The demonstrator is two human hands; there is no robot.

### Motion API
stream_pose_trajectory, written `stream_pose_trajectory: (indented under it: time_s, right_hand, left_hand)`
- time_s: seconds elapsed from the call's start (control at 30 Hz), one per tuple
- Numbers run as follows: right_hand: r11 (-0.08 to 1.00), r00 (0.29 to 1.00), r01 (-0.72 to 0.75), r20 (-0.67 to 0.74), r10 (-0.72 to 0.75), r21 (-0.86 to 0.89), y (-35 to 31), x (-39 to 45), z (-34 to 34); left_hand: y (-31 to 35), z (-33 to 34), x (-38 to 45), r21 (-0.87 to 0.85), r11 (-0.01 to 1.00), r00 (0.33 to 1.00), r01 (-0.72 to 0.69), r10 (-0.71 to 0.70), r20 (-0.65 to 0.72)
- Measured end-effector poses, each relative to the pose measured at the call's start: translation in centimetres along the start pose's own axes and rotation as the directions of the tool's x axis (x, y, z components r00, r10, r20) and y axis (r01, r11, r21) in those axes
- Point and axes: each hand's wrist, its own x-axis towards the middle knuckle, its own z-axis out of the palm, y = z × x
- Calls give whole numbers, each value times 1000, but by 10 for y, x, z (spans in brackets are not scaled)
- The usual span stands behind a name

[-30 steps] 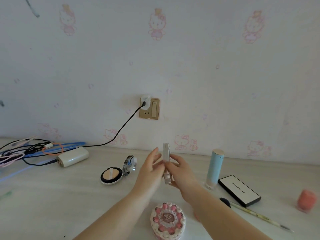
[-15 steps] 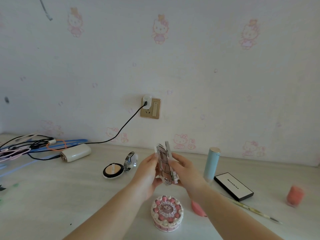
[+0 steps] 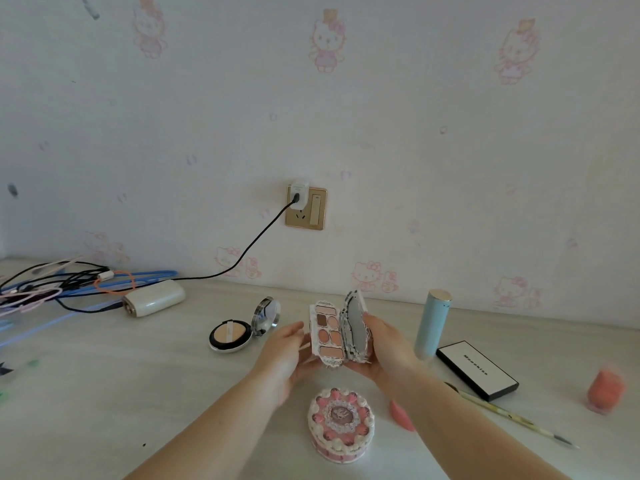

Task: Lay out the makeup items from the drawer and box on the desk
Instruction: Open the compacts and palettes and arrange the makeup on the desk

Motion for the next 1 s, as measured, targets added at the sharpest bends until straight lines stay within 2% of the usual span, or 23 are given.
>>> stream_pose_trajectory:
  time_s: [0.07,0.2,0.3,0.37,0.43,0.53,0.7,0.83,1.0]
  right_hand:
    - [1000,1000,-7,-16,7,8,4,8,0]
    - [999,999,-21,-32,20,-25,15,21,8]
    - [999,1000,-16,-10,16,-48,22,26,19]
    - [999,1000,-5,9,6,-51,24,29,26]
    - [996,1000,13,28,-11,-86,25,29,32]
    - [987,999,37,8,-36,-156,26,32,36]
    - [961,997,-9,-79,-13,-275,36,53,33]
    - [945,994,-86,-95,59,-315,39,67,26]
    - [936,993,-109,-81,86,-334,35,65,27]
  left_hand:
    - [-1,-4,1,136,989,998,-53,56,-15]
    - [-2,-14,-4,444,861,969,-247,232,90]
    - [-2,-23,-2,601,736,950,-311,237,202]
    - [-5,-31,6,700,636,944,-326,258,205]
    - [-7,-40,12,781,557,956,-282,237,176]
    - [-8,-47,17,843,478,964,-245,212,160]
    - [-10,-47,22,873,429,963,-232,231,143]
    - [-14,-45,28,933,295,956,-206,264,128]
    - [-16,-47,33,946,277,962,-166,256,94]
